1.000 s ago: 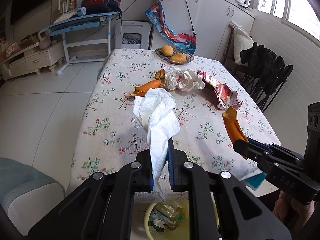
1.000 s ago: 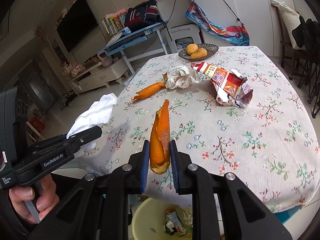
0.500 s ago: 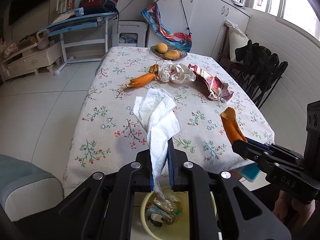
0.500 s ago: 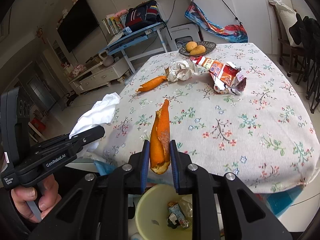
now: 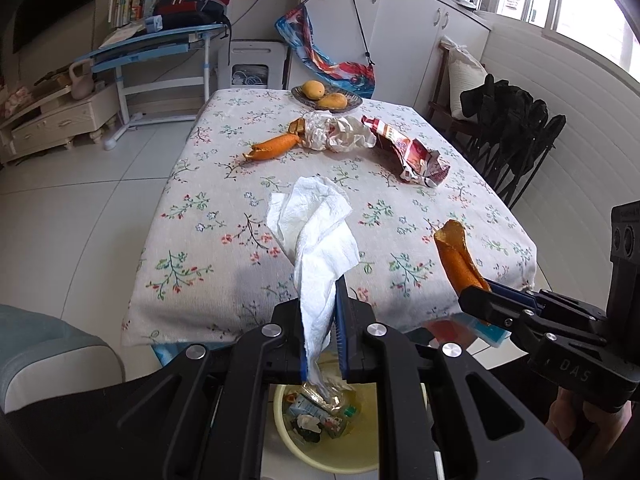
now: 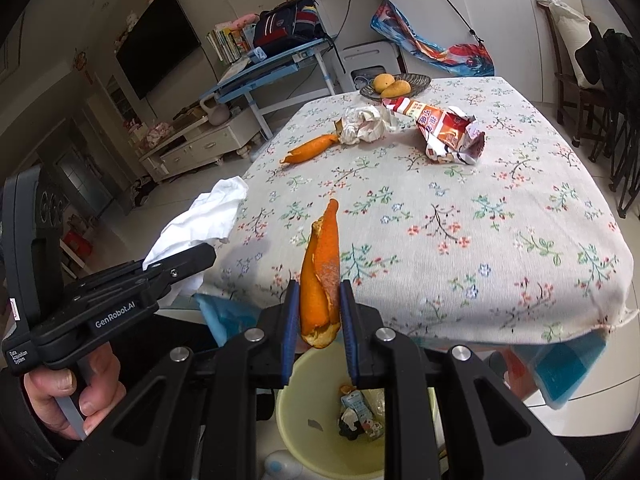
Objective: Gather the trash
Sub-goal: 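Carry the peel and paper towel over the yellow bucket with both grippers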
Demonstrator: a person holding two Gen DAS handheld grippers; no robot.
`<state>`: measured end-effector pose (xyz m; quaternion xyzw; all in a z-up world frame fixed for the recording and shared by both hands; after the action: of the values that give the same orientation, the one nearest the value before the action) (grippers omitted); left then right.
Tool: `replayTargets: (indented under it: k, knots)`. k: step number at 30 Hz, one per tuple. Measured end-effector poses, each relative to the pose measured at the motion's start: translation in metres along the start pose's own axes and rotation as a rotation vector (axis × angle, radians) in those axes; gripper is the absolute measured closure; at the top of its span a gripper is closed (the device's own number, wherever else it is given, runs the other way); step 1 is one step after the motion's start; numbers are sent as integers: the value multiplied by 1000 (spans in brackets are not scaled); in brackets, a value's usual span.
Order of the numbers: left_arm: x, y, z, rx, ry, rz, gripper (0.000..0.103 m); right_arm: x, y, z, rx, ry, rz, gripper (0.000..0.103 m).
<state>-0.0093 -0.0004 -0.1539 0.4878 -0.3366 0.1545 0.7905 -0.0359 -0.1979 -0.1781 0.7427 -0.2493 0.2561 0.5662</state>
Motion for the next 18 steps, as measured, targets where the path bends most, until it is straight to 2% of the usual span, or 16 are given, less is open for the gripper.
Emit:
replayTargets:
  k: [18]
  knots:
    - [-34, 1, 25, -24, -56, -64, 92, -39, 3, -4, -17, 7, -103, 82]
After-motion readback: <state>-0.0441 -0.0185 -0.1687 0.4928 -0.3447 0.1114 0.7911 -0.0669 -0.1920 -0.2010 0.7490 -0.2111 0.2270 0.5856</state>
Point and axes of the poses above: each gripper's, at about its wrist camera, not at the fingertips, and y roughly against the way its jaws point, z to its right, x to its top, the point moved 7 cm from there along -y, roughly the way its jaws point, and after that the axes turned 12 degrees about -x, right-handed, at the moved point
